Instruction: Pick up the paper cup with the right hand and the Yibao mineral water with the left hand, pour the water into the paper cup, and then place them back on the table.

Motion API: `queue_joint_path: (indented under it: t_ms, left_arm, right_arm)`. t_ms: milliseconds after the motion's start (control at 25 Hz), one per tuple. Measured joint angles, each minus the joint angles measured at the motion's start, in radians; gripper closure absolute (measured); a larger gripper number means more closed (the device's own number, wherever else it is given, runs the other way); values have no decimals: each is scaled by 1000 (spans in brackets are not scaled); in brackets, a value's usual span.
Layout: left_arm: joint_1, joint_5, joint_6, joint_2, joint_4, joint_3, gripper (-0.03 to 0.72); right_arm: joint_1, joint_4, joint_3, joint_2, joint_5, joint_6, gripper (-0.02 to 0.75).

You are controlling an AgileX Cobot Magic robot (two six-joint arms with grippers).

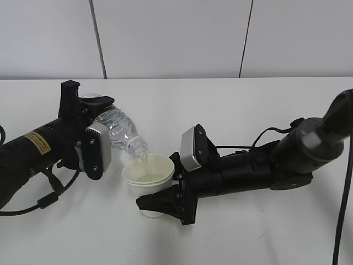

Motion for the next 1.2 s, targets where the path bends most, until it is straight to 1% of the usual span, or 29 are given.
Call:
queue_joint_path:
  t_ms: [600, 880, 1200]
  left_arm:
    - [0, -5, 12, 0, 0, 0, 347]
    - [0, -8, 46, 0, 0, 0, 348]
    - [0, -8, 48, 0, 0, 0, 348]
  right_arm:
    - [0, 0, 0, 0, 0, 0, 207]
    - [0, 0, 0, 0, 0, 0, 207]
    - [0, 0, 0, 0, 0, 0, 207]
